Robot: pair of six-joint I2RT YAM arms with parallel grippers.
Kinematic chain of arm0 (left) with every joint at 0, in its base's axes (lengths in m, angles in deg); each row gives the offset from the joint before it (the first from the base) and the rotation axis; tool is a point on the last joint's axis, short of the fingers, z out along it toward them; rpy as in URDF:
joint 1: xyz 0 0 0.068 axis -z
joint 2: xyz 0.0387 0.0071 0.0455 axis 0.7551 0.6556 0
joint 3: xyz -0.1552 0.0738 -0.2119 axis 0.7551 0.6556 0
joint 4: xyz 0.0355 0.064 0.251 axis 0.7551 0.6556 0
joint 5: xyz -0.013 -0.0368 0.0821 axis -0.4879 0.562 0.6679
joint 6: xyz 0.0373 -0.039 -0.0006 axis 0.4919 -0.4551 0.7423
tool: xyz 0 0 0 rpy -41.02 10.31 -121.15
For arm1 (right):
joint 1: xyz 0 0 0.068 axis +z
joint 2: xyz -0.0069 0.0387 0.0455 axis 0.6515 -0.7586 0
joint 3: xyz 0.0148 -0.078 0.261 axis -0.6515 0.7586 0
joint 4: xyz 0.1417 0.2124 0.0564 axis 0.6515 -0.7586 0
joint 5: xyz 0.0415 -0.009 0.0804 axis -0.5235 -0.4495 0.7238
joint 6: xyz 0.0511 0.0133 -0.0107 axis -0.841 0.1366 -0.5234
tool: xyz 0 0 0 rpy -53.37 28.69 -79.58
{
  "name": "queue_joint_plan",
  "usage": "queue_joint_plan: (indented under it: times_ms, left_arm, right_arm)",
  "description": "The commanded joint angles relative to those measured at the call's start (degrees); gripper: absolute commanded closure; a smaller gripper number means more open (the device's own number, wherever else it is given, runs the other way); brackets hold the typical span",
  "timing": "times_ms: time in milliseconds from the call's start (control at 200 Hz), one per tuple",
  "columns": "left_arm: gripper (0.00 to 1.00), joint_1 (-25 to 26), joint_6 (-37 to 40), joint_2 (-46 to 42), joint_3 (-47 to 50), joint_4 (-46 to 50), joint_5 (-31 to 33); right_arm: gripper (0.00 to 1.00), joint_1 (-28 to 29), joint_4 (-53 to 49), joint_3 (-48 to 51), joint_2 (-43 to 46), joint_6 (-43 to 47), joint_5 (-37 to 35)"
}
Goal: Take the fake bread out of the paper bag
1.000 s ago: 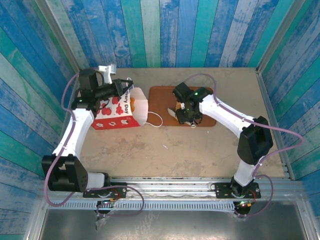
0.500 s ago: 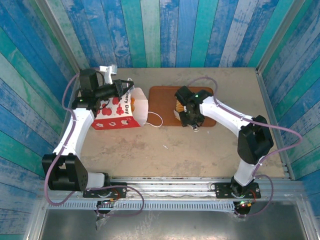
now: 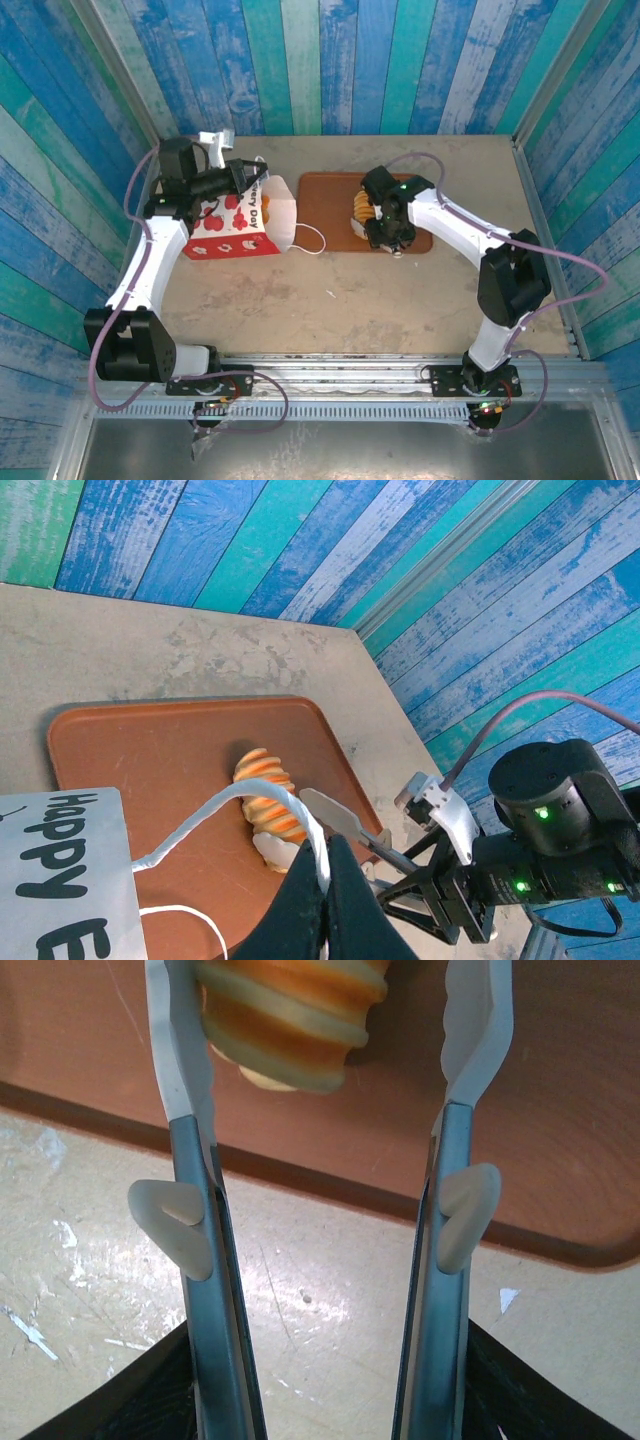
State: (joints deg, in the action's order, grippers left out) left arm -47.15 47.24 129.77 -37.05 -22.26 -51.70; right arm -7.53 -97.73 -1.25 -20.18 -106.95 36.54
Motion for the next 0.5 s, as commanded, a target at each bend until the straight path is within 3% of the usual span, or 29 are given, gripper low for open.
queue_joint_plan:
  times_ms: [0,270,496]
  left_arm:
    - [1.0,0.22,-0.04,1.34,-1.08,-0.79,-0.33]
    - [1.0,0.22,-0.33,1.25,-1.52,-0.72,-0.27]
    - [1.0,0.27,-0.5,1.25,-1.69,-0.52,-0.22]
  right_arm:
    - [0.41,-0.49,2.01,-1.51,-1.49,0.0,0.24]
    - [0.44,-0.6,3.77,-2.73,-3.48,-0.5,0.5]
    - [0.48,-3.1,2.36,-0.68,1.25,3.26,0.53]
